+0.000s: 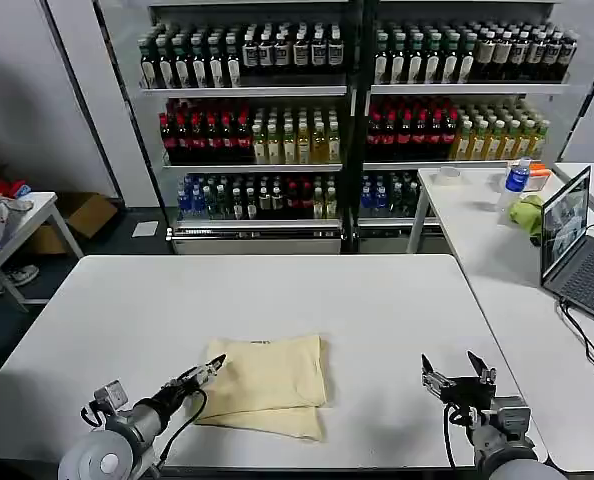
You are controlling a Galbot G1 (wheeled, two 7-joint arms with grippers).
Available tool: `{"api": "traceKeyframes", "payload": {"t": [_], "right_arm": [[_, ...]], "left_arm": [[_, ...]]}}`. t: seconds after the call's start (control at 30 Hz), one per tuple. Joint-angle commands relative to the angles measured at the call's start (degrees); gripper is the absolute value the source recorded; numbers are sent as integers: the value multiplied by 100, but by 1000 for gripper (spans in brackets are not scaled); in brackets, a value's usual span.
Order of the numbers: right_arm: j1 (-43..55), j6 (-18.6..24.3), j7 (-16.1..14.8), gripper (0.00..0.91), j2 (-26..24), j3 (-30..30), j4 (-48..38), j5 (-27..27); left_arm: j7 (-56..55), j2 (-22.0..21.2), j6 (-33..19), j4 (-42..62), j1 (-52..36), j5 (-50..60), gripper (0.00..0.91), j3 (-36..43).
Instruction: Fold and organize the clothes.
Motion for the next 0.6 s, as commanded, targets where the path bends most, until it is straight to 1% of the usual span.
{"api": "traceKeyframes", "payload": {"t": [0.03,0.13,0.2,0.23,0.27,0.3,0.33,0.37,0.4,0.47,0.6], "right_arm": [[0,-6,5,907,19,2,15,-5],[2,-23,8,907,34,-2,39,-7],[2,-30,11,907,36,-2,44,-7],[0,-31,11,907,36,0,42,-8],[-2,-34,11,907,39,1,45,-7],[-4,-35,15,907,41,2,50,-9],[-7,-36,14,907,46,3,51,-9],[-13,-37,15,907,48,3,56,-11],[-16,-37,15,907,53,2,58,-14],[-19,-40,17,907,56,1,59,-15],[-15,-44,19,907,57,5,70,-14]], "left_arm": [[-3,-111,18,84,32,-41,907,102],[3,-173,19,100,43,-47,907,125],[6,-208,19,131,45,-44,867,143],[5,-213,18,140,44,-44,796,147],[5,-221,18,160,42,-44,685,156],[5,-227,18,172,36,-44,615,159],[6,-229,16,182,26,-47,413,159],[8,-232,14,195,18,-54,191,155],[7,-235,13,201,11,-72,111,151],[7,-240,12,214,5,-99,20,146],[12,-266,10,241,8,-137,10,155]]}}
